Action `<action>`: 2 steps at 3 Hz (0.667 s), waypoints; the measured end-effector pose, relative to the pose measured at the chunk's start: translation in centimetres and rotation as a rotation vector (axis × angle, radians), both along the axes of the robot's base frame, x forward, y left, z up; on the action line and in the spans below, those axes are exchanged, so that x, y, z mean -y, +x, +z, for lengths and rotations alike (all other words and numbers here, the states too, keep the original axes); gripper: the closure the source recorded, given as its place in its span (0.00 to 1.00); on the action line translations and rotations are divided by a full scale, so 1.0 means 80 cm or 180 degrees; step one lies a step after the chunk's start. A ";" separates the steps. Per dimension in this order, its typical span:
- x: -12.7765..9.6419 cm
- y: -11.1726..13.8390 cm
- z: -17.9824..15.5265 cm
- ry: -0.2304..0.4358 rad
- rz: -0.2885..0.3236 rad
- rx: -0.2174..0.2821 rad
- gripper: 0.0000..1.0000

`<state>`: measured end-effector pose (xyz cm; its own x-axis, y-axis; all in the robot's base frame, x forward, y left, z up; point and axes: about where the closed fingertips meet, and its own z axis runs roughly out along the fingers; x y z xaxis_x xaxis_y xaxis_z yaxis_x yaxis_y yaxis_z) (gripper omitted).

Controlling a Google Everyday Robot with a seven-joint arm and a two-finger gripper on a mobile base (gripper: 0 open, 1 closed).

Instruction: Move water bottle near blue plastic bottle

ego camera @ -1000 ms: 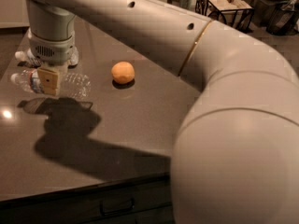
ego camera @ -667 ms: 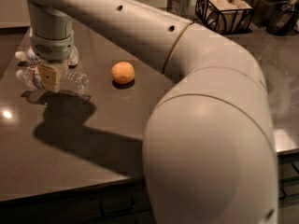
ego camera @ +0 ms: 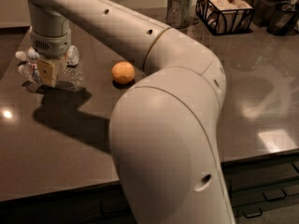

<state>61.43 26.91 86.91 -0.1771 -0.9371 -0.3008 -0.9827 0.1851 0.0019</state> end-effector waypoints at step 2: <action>-0.001 0.041 -0.017 0.0005 -0.0059 -0.0027 0.59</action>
Offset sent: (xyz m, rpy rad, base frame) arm 0.0513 -0.0098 -0.0130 -0.0020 0.0125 -0.0301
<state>64.67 26.97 85.54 -0.1970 -0.9332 -0.3006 -0.9791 0.2033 0.0106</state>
